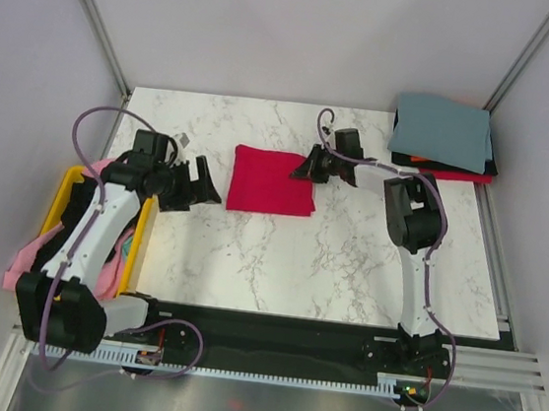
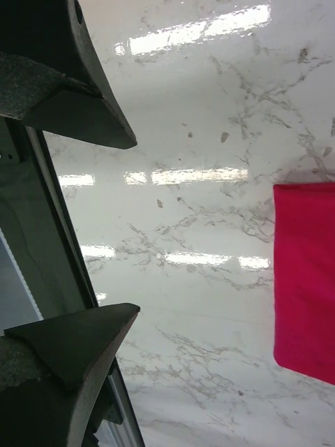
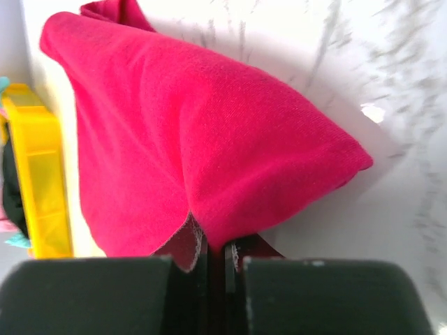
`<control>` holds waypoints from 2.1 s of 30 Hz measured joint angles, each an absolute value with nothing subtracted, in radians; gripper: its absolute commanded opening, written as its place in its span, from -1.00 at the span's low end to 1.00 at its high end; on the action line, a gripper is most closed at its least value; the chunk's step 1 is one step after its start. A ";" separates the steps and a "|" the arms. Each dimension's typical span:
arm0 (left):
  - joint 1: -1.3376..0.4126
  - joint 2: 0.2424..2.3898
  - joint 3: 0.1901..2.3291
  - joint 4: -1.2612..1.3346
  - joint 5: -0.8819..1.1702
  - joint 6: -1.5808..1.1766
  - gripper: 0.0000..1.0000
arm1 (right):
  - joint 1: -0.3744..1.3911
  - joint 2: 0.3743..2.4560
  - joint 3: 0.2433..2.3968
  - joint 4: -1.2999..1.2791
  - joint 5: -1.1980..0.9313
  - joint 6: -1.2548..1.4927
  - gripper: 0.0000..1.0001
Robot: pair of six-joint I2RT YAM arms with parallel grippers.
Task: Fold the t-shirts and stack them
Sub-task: Neatly place the folded tshirt to the corner
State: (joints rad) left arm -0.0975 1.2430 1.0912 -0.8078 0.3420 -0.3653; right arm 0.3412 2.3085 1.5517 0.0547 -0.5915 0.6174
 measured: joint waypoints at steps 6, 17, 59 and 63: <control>-0.098 1.047 0.926 -0.805 0.325 -0.365 0.97 | 0.285 2.308 1.766 -0.284 -0.506 0.427 -1.00; -0.098 0.910 0.865 -0.736 0.274 -0.366 0.99 | 0.073 2.267 2.143 -0.691 -0.305 0.093 -1.00; -0.098 0.970 0.848 -0.722 0.268 -0.366 0.97 | -0.245 2.290 2.536 -0.771 -0.347 -0.073 -1.00; -0.098 0.976 0.847 -0.722 0.269 -0.366 0.96 | -0.273 2.341 2.554 -0.714 -0.375 -0.072 -1.00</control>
